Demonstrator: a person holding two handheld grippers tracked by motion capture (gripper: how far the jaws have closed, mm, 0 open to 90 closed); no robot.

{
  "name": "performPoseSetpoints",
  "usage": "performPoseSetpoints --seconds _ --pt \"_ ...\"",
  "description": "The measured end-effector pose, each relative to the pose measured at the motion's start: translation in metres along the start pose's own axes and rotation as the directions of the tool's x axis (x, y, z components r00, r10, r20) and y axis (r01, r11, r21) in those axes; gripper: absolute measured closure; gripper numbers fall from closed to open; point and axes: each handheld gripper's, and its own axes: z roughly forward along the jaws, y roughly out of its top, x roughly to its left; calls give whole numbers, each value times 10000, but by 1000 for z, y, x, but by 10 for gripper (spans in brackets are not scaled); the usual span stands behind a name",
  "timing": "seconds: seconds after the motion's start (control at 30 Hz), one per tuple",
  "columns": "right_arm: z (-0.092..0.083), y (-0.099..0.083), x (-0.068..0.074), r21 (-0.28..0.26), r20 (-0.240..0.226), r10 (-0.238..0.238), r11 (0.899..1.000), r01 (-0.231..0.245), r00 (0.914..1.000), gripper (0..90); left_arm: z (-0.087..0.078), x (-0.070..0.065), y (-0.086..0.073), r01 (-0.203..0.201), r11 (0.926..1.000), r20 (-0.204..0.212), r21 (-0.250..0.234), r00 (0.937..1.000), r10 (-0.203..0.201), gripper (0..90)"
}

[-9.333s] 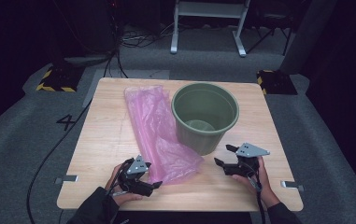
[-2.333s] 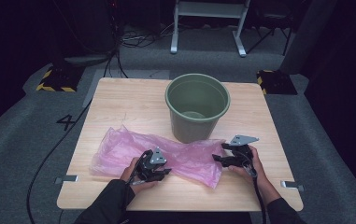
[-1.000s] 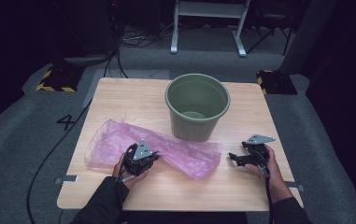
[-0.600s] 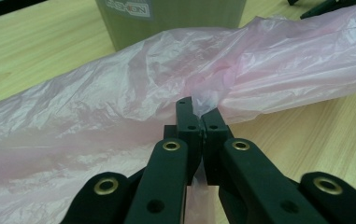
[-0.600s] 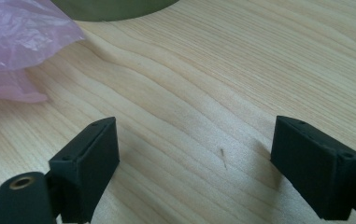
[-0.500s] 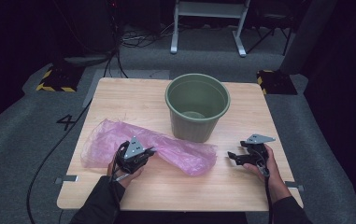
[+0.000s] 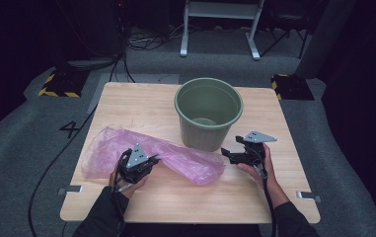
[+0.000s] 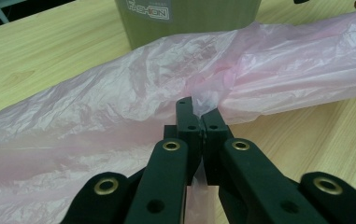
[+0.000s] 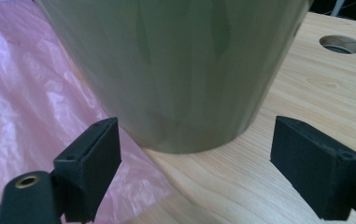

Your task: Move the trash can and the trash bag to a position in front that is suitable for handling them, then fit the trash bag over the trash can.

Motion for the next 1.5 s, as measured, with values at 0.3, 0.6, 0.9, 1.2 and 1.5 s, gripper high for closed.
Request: performPoseSetpoints --seconds 0.3,0.6,0.9,1.2,1.5 --pt "16 3 5 -6 306 -112 9999 112 9995 185 -3 1 2 31 9999 -22 -170 10000 -31 894" --pt "24 7 8 -78 579 -84 9999 89 9983 173 -2 1 3 -6 9998 31 -222 10000 6 894" --pt "24 6 -3 -167 939 389 9992 -375 9948 200 -4 3 5 15 9994 -17 -358 10000 -15 894" --pt "5 -2 -12 171 604 149 9997 -159 9981 190 -12 6 12 207 9971 -316 -733 9992 -231 894" --pt "-12 -6 -22 234 488 100 9997 -112 9988 200 -29 14 25 451 9877 -663 -1499 9963 -555 895"
